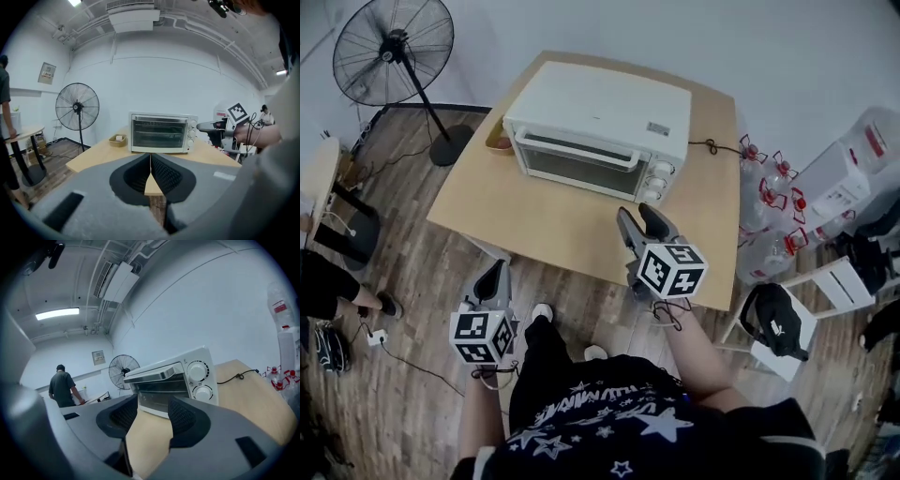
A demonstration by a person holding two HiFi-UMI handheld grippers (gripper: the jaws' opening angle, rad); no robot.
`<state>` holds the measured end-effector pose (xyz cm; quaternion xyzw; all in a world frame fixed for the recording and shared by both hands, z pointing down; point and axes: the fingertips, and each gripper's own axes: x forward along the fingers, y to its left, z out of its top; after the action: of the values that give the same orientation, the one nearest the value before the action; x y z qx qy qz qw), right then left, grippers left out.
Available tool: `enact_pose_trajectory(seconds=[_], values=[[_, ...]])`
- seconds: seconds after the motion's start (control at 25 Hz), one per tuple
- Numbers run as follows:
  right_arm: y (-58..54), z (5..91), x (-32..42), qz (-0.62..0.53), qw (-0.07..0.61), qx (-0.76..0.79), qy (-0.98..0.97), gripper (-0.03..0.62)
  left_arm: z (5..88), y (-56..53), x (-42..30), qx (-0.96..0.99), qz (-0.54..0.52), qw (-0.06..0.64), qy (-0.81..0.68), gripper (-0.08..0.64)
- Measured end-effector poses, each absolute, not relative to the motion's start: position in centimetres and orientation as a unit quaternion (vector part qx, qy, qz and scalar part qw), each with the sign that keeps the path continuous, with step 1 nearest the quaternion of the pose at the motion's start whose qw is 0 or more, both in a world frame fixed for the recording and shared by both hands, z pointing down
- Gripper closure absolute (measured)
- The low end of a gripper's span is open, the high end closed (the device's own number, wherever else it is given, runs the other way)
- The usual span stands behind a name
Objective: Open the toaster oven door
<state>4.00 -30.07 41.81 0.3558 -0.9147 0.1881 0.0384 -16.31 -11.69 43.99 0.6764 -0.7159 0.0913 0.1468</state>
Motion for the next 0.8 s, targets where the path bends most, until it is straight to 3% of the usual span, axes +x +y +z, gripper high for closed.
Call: enact_pose_trajectory(seconds=[0.8], values=[[-36.5,37.9,3.5,0.19,-0.002,0.53,-0.826,0.418,43.2,-27.7,-23.6,0.801,0.103,0.127,-0.575,0.54]])
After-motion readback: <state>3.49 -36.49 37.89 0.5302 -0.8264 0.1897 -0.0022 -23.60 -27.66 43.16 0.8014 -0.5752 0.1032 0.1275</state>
